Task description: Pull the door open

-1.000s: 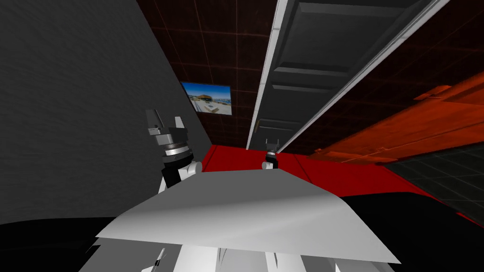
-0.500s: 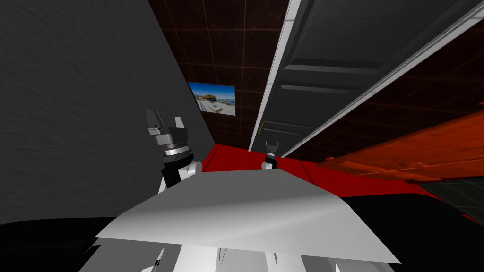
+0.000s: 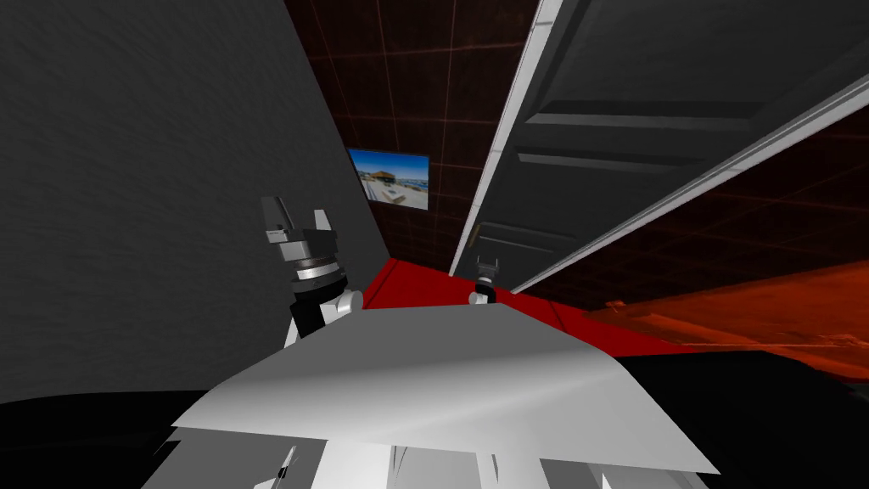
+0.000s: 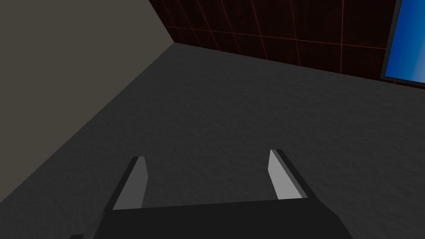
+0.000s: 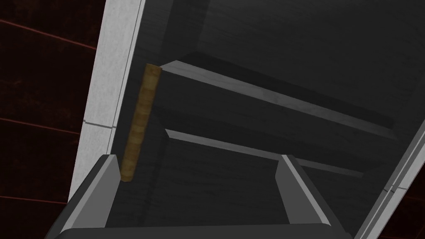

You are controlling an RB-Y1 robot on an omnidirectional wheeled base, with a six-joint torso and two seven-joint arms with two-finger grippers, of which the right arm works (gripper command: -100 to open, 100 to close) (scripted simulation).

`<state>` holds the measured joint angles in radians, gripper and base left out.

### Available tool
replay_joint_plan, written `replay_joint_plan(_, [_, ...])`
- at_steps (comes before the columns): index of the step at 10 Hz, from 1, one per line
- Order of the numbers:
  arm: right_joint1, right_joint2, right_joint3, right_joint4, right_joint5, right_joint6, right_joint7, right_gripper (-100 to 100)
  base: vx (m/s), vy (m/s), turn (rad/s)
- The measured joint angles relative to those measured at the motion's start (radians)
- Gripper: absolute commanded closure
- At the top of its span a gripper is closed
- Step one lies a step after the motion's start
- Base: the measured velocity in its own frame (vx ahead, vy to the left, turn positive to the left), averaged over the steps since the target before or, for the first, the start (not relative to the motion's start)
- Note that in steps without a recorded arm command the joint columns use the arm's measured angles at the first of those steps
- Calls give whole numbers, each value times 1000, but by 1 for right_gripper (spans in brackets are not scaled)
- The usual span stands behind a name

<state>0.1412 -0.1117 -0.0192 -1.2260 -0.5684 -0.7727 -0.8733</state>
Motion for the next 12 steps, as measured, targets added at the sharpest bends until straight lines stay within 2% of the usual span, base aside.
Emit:
replay_joint_plan(3, [-24, 0, -3, 72, -31, -13, -46, -100, 67, -68, 150])
replay_joint_plan(7, [-40, 3, -7, 136, -71, -21, -96, -100, 67, -64, 136])
replay_joint_plan(10, [-67, 1, -10, 206, -97, -36, -136, -100, 60, -58, 123])
replay_joint_plan(12, [-74, 2, -12, 235, -114, -41, -159, -100, 51, -56, 119])
